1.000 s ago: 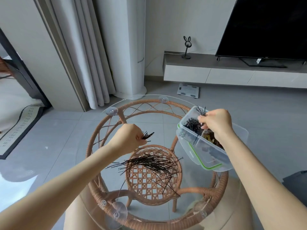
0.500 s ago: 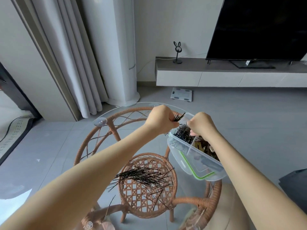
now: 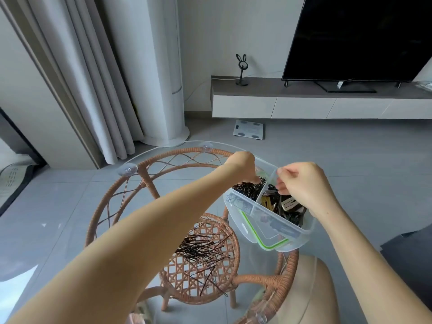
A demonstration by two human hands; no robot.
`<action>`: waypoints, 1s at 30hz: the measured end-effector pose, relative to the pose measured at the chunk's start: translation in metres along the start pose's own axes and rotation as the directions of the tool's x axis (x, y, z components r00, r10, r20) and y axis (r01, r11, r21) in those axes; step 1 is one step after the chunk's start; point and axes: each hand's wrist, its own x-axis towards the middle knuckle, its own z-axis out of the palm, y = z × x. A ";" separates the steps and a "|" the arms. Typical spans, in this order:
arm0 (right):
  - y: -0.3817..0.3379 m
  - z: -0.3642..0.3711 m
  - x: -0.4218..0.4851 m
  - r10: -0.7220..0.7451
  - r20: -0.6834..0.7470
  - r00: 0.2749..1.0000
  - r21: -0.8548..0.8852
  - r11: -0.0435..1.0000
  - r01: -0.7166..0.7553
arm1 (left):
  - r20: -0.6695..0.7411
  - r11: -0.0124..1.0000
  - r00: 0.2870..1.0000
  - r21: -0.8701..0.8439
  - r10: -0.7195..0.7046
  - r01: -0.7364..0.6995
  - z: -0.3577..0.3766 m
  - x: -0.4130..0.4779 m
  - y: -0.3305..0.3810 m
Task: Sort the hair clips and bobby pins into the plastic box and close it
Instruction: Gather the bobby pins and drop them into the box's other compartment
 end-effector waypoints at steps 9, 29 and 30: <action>-0.027 0.034 -0.072 -0.155 0.330 0.931 -0.045 0.983 0.180 | -0.287 0.970 0.956 -0.242 -0.067 -0.005 -0.011 -0.081 -0.079; -0.067 0.157 -0.127 -0.076 0.404 0.912 -0.299 0.931 0.210 | -0.332 0.810 0.747 -0.359 -0.576 0.464 0.139 -0.168 -0.131; -0.069 0.155 -0.124 -0.090 0.391 0.916 -0.296 0.930 0.217 | -0.337 0.809 0.748 -0.386 -0.572 0.444 0.137 -0.164 -0.131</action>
